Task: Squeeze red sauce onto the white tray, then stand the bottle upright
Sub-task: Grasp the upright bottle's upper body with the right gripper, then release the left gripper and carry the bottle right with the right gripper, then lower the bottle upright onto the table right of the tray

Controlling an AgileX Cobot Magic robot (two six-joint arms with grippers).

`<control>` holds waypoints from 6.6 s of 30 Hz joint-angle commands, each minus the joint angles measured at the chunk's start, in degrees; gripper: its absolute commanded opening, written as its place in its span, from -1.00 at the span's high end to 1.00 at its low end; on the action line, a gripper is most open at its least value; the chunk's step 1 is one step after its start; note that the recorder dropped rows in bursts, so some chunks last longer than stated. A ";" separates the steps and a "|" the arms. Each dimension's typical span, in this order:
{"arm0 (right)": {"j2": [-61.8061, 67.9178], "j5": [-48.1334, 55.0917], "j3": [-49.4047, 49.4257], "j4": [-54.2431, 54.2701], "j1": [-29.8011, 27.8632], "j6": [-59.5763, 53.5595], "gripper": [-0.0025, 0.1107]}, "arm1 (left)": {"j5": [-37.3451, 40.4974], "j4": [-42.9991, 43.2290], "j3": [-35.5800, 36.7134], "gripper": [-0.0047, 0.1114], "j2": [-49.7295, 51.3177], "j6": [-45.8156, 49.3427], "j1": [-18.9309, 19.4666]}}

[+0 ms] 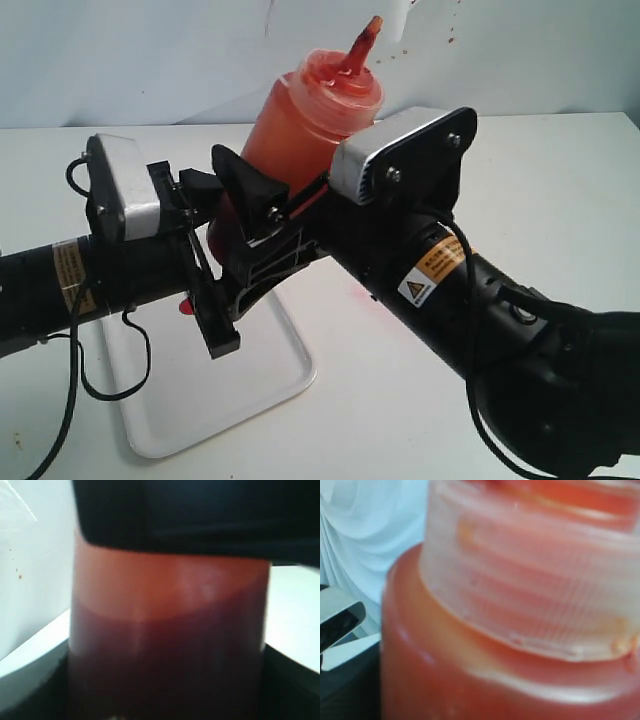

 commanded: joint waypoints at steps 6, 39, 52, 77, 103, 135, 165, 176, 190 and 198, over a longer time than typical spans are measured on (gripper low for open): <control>0.15 2.84 0.39 3.44 -4.53 -9.55 0.96 | 2.64 -3.69 -3.10 0.90 0.15 -0.82 0.15; 7.40 7.46 -4.29 -0.62 -21.64 -3.92 0.96 | -4.57 -8.19 -11.09 -0.88 14.79 -0.73 0.15; 27.61 7.39 -21.71 -2.21 -21.76 -4.87 0.96 | -4.33 -11.18 -11.09 -0.88 14.79 -0.60 0.15; 31.40 11.14 -23.61 -1.08 -21.76 -5.26 0.96 | -4.33 -14.10 -11.09 -0.88 14.79 -0.17 0.15; 31.40 13.11 -23.61 0.42 -21.76 -5.70 0.96 | 4.65 -18.43 -11.09 0.92 12.15 0.13 0.15; 22.76 38.14 -23.61 -2.39 -21.65 -5.70 -0.90 | 7.69 -18.30 -11.00 0.92 7.99 0.13 0.15; 16.81 51.92 -23.35 -3.14 -21.65 -6.45 -0.81 | 11.22 -18.30 -11.00 0.92 7.99 0.13 0.15; 13.96 56.33 -23.35 -3.27 -21.65 -9.62 -0.81 | 12.09 -18.30 -11.00 0.92 7.99 0.94 0.15; 8.44 66.24 -23.35 -2.90 -21.77 -9.33 -0.79 | 11.98 -18.30 -11.00 0.92 7.99 1.03 0.15; -3.36 57.57 -11.34 -2.79 -21.77 -4.69 -0.51 | 12.09 -18.30 -11.00 0.92 7.99 0.96 0.15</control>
